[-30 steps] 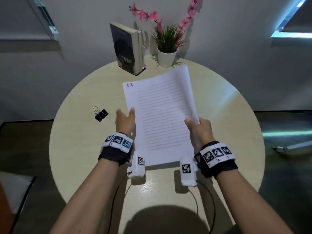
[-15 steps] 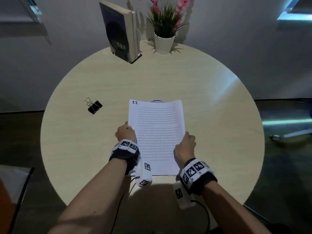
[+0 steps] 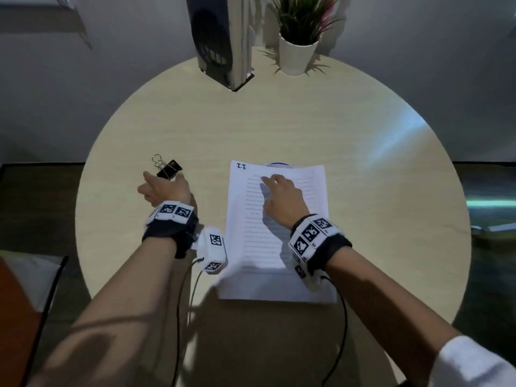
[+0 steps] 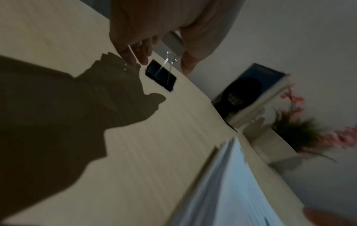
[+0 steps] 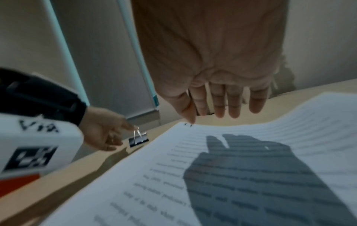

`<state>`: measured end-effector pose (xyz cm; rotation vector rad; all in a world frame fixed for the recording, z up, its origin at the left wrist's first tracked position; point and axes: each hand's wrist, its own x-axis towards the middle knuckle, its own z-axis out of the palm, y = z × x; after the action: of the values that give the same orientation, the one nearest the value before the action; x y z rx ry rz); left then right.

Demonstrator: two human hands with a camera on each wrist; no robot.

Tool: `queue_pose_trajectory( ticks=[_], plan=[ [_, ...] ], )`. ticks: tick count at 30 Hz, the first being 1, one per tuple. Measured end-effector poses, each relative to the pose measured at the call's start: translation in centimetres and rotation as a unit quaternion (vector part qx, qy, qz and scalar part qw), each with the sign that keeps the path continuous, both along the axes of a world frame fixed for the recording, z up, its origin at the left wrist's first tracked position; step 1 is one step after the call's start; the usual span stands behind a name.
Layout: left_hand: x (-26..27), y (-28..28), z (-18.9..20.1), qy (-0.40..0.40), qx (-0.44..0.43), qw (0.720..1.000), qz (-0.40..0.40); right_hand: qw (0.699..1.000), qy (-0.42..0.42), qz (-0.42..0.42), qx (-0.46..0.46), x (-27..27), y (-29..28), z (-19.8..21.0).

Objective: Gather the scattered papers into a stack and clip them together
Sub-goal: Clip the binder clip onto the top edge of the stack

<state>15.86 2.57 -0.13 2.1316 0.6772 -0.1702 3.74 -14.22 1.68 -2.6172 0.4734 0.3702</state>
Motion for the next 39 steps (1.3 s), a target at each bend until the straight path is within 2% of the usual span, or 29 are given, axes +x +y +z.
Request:
queue_pose_trajectory(
  ticks=[3,5,11,14,16,17,18,20,21,23,25,29,33,35,37,39],
  plan=[
    [2.8,1.5,-0.6,0.029,-0.002,1.000,0.004,0.995,0.059,0.064,-0.040,1.8,1.0,-2.0],
    [3.9,1.7,-1.1,0.052,0.006,0.998,-0.025,0.991,0.110,0.065,-0.039,2.3,1.2,-3.0],
    [4.2,0.8,-2.2,-0.038,-0.018,0.999,-0.011,0.988,0.117,0.069,-0.069,2.6,1.5,-3.6],
    [3.9,-0.1,-1.5,-0.069,-0.112,0.989,-0.069,0.988,0.128,0.071,-0.053,3.1,1.0,-2.8],
    [3.2,-1.0,-0.6,-0.068,-0.206,0.968,-0.122,0.995,0.093,0.041,0.014,4.0,0.1,-1.5],
    [2.7,-1.5,0.1,-0.063,-0.217,0.958,-0.176,0.995,0.057,-0.001,0.087,4.5,-0.4,-0.7],
    [2.1,-2.2,1.0,-0.052,-0.213,0.945,-0.242,0.981,0.026,-0.059,0.181,5.0,-0.8,0.5],
    [0.9,-3.5,2.3,-0.032,-0.213,0.909,-0.357,0.919,-0.013,-0.169,0.356,5.6,-1.7,2.5],
    [0.6,-4.1,2.8,-0.026,-0.209,0.893,-0.398,0.891,-0.028,-0.194,0.409,5.7,-2.1,3.0],
    [0.2,-5.1,3.4,-0.013,-0.199,0.867,-0.457,0.870,-0.039,-0.197,0.450,5.7,-2.9,3.5],
    [-0.1,-5.8,3.8,-0.007,-0.198,0.849,-0.489,0.873,-0.040,-0.179,0.452,5.4,-3.6,3.8],
    [-0.5,-6.8,3.9,-0.016,-0.169,0.834,-0.525,0.877,-0.046,-0.158,0.451,4.7,-4.8,3.7],
    [-1.1,-7.3,3.2,-0.021,-0.156,0.847,-0.508,0.898,-0.060,-0.161,0.404,4.3,-5.5,2.6],
    [-1.3,-7.1,2.2,-0.016,-0.137,0.879,-0.456,0.915,-0.059,-0.170,0.361,4.1,-6.0,1.3],
    [-1.2,-6.6,0.9,-0.004,-0.039,0.922,-0.386,0.920,-0.044,-0.184,0.343,3.6,-6.2,-0.2],
    [-1.4,-6.2,-0.3,0.076,0.074,0.936,-0.335,0.911,-0.024,-0.212,0.354,3.0,-6.1,-1.7]
  ],
)
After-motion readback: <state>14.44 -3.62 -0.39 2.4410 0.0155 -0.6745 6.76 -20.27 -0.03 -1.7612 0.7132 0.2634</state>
